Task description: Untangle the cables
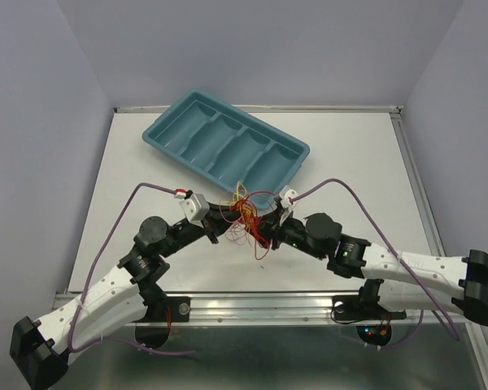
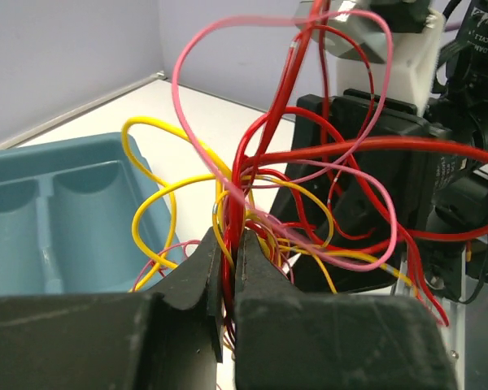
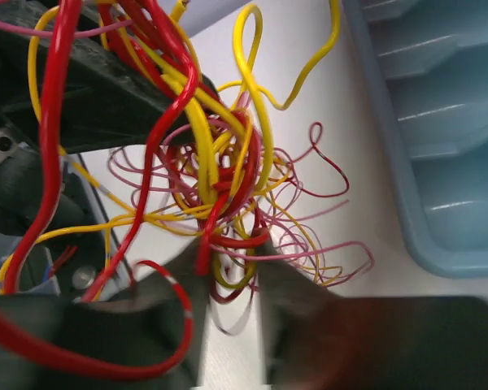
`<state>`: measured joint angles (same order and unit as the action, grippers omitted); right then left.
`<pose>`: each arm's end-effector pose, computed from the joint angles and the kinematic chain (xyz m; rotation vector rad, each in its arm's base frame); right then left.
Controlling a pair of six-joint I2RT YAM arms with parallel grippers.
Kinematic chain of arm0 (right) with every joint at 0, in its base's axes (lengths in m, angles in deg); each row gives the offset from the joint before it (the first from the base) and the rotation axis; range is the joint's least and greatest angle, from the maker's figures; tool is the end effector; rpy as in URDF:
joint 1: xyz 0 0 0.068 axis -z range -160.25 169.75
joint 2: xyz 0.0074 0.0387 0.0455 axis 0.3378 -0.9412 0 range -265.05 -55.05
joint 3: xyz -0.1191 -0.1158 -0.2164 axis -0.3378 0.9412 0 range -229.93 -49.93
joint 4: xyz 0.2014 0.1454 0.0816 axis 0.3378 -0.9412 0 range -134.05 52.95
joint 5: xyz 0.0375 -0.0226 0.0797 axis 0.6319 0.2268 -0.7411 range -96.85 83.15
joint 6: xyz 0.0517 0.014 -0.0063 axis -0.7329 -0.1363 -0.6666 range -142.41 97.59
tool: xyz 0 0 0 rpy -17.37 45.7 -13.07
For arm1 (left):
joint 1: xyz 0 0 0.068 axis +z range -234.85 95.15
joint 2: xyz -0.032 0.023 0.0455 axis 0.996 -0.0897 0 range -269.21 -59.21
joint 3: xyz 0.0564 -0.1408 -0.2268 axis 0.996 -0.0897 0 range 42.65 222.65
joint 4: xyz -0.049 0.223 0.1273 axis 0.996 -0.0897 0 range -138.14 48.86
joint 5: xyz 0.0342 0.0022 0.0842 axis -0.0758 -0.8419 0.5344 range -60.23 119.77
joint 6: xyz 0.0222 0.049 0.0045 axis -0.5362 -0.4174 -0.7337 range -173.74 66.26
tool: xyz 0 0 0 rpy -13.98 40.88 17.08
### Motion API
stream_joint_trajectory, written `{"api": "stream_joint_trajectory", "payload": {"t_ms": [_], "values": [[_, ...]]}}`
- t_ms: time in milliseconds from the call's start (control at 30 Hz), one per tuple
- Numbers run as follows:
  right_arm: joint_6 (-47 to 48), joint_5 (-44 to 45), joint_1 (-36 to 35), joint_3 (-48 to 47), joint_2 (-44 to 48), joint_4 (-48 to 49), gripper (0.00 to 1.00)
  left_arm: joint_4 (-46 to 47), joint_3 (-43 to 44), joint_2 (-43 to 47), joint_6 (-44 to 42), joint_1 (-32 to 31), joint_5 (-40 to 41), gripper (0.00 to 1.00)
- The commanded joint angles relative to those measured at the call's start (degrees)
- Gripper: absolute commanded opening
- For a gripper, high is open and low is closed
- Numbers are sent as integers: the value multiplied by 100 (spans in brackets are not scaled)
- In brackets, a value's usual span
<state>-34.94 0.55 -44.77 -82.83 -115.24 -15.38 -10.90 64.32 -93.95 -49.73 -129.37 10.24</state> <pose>0.1086 0.2172 0.2728 -0.6736 1.6152 0.8980 0.1044 -0.1193 0.2988 0.7416 1.1253 -0.9371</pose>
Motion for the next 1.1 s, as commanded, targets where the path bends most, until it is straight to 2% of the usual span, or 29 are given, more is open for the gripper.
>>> {"api": "stream_joint_trajectory", "payload": {"t_ms": [0,67,133,267,300,400,433,467,500,633,733,800,867,900,933,967,1000,1033,1067], "values": [[85,304,-9,39,253,725,15,308,285,99,293,13,1,0],[-3,455,-9,-31,270,585,1,193,338,99,398,13,133,0],[-108,648,-9,-67,323,374,1,70,425,151,477,13,615,0],[-336,1148,0,-49,779,-30,1,8,514,371,382,21,2379,0],[-372,1446,0,-14,1058,-118,1,174,496,415,372,21,3262,0],[-425,1746,0,38,1612,-443,1,647,269,556,75,56,4724,23],[-443,1774,0,30,1745,-531,1,772,215,574,-48,74,4878,24],[-478,1765,0,12,1860,-619,1,843,171,582,-128,92,5010,49],[-495,1739,0,4,1965,-690,1,887,153,574,-146,109,5133,55],[-583,1510,0,-277,2466,-1312,1,606,311,521,-575,118,4704,76],[-654,1432,-9,-479,2564,-1717,1,562,399,425,-839,127,4818,78],[-671,1221,-9,-559,2529,-1815,1,466,373,459,-1024,127,4258,81],[-750,1001,-9,-681,2398,-1991,1,273,312,661,-1523,136,3303,82],[-785,931,0,-760,2258,-2052,0,-33,233,870,-1796,136,1810,85],[-812,921,0,-796,2196,-2062,1,-244,198,986,-2086,136,925,85],[-882,904,0,-822,2056,-2062,1,-629,154,1100,-2628,127,-546,85],[-900,869,0,-840,2011,-2053,1,-772,118,1206,-2781,127,-1030,85],[-926,842,0,-858,1941,-2053,1,-844,48,1433,-2844,127,-1270,94],[-952,842,0,-867,1888,-2053,1,-853,-4,1531,-2888,127,-1377,97]]}}
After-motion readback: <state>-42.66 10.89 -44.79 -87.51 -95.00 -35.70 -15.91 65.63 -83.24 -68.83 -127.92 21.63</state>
